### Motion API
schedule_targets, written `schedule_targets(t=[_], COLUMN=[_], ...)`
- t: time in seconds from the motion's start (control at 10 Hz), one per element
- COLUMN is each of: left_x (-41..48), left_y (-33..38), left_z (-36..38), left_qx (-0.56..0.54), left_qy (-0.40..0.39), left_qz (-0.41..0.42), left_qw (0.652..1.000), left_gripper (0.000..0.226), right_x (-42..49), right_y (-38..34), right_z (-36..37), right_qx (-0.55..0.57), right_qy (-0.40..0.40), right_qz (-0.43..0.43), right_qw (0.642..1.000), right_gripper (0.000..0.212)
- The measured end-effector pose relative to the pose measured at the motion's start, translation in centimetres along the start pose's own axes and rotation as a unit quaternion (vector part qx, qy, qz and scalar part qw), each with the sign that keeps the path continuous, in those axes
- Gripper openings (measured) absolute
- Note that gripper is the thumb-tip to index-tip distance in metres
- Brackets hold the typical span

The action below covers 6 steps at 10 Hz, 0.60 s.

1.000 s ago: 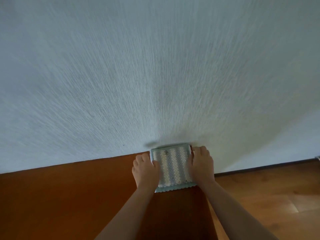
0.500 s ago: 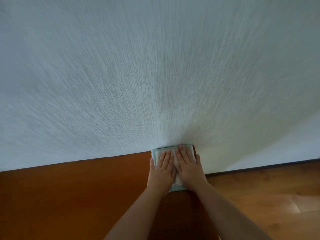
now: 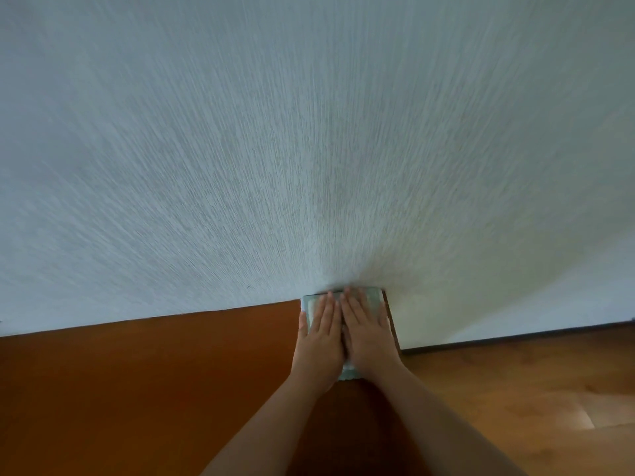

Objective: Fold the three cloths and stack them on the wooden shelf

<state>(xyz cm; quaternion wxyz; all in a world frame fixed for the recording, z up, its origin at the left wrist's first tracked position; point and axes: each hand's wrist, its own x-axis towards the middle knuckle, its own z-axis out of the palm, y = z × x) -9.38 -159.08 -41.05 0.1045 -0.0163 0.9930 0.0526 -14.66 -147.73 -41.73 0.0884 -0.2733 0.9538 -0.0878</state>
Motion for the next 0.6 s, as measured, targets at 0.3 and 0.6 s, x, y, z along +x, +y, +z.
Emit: schedule_targets(t=[0.3,0.6], left_x=[-0.1,-3.8], left_y=[-1.3,-3.4], left_z=[0.2,-3.6], left_qx=[0.023,-0.244], left_qy=[-0.027,0.113], left_qz=[-0.024,-0.209], left_qw=[0.999,0.94], left_gripper=[0.079,0.04], right_x=[0.2,-0.9], right_y=[2.0,0.7], right_z=[0.7,-4.4], right_qx=[0.012,0.326], right_qy=[-0.045,0.157], right_qz=[0.043,0.101], right_qw=[0.998,0.927], right_gripper=[0.064,0.019])
